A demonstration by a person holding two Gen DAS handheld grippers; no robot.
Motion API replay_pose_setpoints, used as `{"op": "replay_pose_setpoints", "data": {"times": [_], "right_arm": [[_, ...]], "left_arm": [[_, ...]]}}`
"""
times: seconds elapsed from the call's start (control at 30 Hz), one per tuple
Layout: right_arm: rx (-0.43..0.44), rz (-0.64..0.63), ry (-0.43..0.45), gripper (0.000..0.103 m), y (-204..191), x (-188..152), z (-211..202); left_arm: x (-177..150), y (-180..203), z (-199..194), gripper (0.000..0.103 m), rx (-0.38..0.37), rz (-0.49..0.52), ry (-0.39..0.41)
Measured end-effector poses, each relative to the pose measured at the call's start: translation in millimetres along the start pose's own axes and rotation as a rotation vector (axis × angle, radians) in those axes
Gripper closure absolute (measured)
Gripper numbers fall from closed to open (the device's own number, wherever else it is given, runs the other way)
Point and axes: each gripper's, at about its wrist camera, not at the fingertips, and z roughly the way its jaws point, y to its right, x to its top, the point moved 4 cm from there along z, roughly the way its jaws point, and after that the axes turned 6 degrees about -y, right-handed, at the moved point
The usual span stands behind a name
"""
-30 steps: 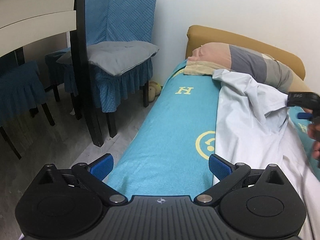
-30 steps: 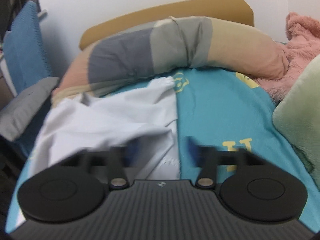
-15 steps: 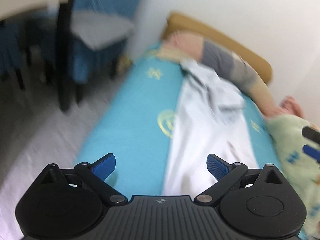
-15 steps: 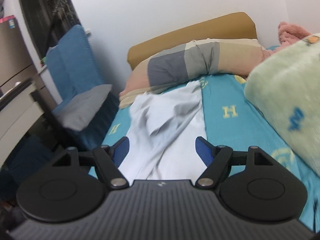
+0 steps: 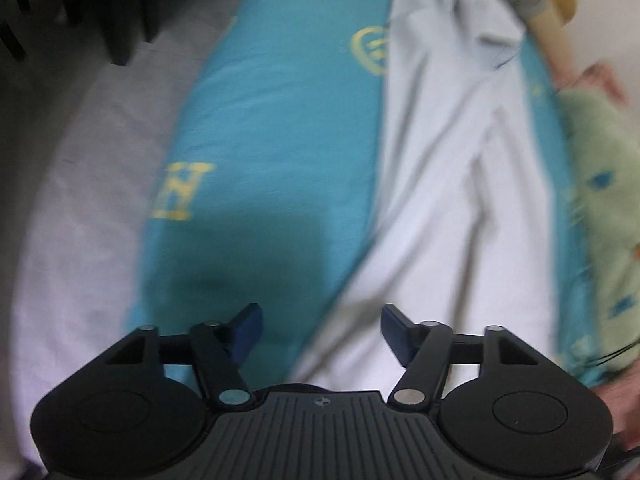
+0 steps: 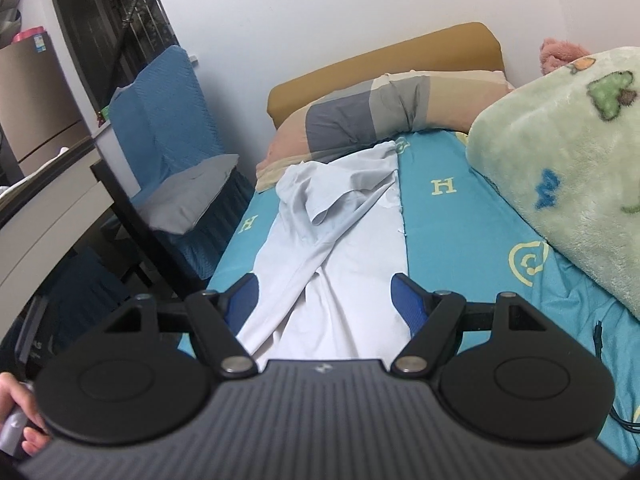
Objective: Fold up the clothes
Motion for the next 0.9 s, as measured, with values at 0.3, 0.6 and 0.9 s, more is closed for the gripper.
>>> {"op": "replay_pose_setpoints", "data": {"times": [0.3,0.6,0.9], "right_arm": [[-0.001,-0.018,-0.037,0.028,-1.2,-0.8,11.4],[0.042,0.038,-0.049,0.028,5.8,-1.2,6.3],[0.062,0.106,-0.048,0.028,16.1,-0.4,-1.1]], "left_arm": [[-16.8,40.2,11.2,0.064,0.19,0.255,-0.071],[-34.4,64.6,8.0,0.062,0.241,0.345,-0.055],[-37.4,81.5,13.6,0.1,0.235,0.385,-0.053]]}}
